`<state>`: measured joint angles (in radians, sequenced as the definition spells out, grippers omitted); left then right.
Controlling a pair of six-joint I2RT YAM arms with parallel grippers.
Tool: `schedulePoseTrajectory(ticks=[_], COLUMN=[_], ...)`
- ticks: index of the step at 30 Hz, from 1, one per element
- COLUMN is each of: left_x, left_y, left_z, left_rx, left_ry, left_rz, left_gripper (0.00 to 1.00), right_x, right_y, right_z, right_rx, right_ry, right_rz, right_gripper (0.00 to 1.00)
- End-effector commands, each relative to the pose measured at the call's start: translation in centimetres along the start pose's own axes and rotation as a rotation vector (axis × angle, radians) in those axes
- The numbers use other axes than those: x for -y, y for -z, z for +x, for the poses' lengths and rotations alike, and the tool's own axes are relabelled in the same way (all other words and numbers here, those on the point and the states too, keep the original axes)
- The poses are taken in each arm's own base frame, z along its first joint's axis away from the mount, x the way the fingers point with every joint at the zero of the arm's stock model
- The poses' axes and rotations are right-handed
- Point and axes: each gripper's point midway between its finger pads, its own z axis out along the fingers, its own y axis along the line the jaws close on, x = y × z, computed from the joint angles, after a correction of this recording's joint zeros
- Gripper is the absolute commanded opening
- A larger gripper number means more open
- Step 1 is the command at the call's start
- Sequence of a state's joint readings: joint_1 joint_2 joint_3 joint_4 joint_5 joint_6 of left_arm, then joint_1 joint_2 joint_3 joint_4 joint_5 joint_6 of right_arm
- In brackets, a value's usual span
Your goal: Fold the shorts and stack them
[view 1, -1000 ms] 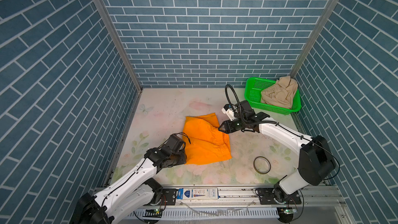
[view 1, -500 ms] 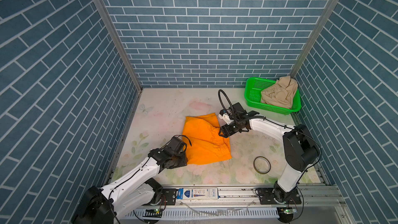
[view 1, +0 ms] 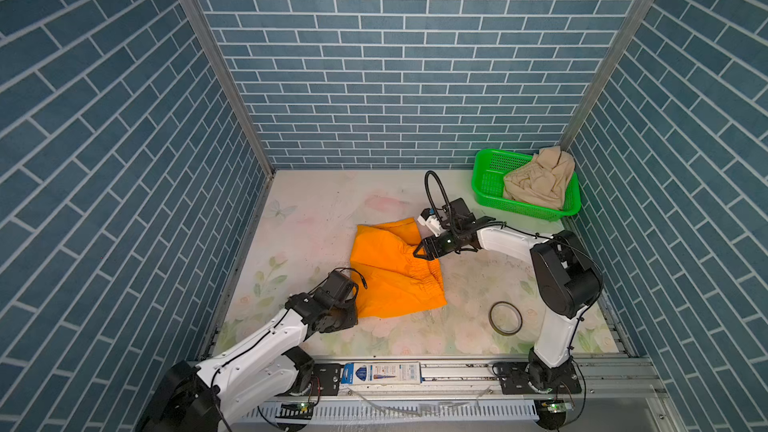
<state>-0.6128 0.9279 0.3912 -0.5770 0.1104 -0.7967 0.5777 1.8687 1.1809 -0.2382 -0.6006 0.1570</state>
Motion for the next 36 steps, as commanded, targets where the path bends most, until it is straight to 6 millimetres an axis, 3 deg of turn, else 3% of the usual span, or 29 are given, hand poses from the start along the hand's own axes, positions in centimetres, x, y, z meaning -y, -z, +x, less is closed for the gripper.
schedulePoseTrajectory(ticks=[1,4,7,13,21,26,29,33,36], left_x=[-0.2,0.0,0.8,1.9,3.8,3.0,2.3,3.4,3.8], left_y=[0.0,0.4,1.3,3.5,3.4,2.1,2.3,2.9,2.5], left_z=[0.0,-0.3,-0.9,-1.9,-1.1,-1.3,-2.5,-3.5,-3.1], left_rx=[0.011,0.022,0.046,0.113,0.097,0.082,0.125,0.188,0.18], left_ry=[0.006,0.009,-0.012,-0.088,-0.254,-0.313,-0.297,-0.289,-0.299], left_rz=[-0.002,0.007,0.028,0.031,-0.001,-0.114,-0.188,-0.141,-0.102], left_gripper=[0.19,0.19,0.29,0.37,0.4,0.46,0.4,0.35,0.3], right_x=[-0.9,-0.4,0.0,0.0,-1.7,-2.1,-2.2,-2.3,-2.3], right_y=[-0.9,-0.9,-0.8,-0.5,-0.1,0.1,0.4,0.4,0.4], right_z=[0.5,0.9,1.0,0.1,-1.7,-1.9,-1.7,-1.5,-1.6], right_rx=[-0.025,-0.057,-0.069,-0.046,0.009,0.014,0.014,0.009,0.011], right_ry=[-0.028,-0.033,-0.033,-0.051,-0.082,-0.084,-0.083,-0.083,-0.087], right_rz=[-0.077,-0.054,-0.021,-0.008,-0.096,-0.125,-0.128,-0.135,-0.14], right_gripper=[0.47,0.39,0.35,0.0,0.0,0.0,0.0,0.0,0.0])
